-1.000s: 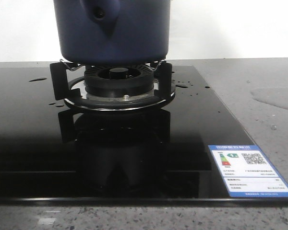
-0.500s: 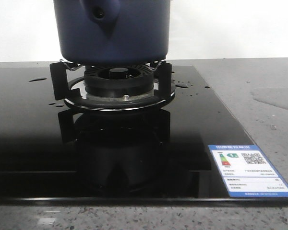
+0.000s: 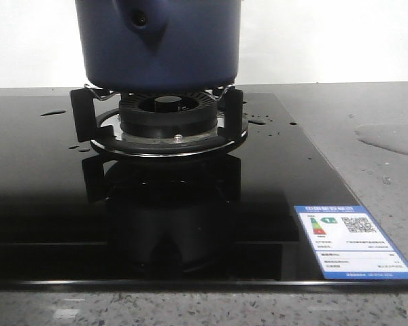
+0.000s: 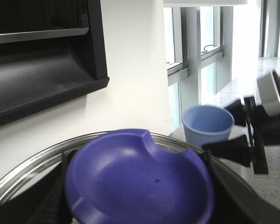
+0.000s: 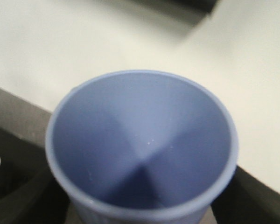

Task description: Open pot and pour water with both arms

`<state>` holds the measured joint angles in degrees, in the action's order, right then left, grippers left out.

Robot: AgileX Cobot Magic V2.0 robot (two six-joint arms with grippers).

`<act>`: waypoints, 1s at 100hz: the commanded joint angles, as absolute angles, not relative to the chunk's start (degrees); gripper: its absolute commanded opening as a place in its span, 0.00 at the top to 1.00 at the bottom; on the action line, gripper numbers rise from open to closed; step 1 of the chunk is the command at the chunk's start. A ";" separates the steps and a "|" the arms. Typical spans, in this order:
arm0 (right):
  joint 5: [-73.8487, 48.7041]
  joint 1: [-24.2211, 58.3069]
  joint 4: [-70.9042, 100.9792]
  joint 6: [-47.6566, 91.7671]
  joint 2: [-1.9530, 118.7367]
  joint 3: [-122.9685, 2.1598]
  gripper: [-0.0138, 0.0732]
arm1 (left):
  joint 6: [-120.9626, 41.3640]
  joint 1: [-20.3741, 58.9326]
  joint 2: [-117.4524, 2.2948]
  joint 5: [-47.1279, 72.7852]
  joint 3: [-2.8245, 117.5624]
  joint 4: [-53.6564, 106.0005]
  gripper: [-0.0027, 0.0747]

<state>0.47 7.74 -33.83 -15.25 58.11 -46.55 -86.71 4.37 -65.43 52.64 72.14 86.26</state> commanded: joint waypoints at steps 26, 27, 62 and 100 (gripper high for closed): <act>24.69 -3.49 -23.24 -15.55 55.53 -23.18 0.50 | -86.40 6.97 -65.93 51.73 71.36 91.73 0.56; 25.11 -3.50 -23.24 -15.55 55.69 -22.66 0.50 | -86.38 7.10 -65.93 51.73 71.35 91.73 0.56; 25.59 -3.50 -23.21 -15.55 60.62 -21.06 0.48 | -88.75 8.60 -69.75 51.61 71.13 92.08 0.56; 27.70 -3.50 -21.45 -15.55 55.97 -21.06 0.13 | -89.73 8.61 -72.78 52.16 71.13 92.45 0.56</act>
<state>25.30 -3.14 -22.43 -15.62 58.53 -19.56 -89.42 8.20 -73.37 51.64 69.38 86.47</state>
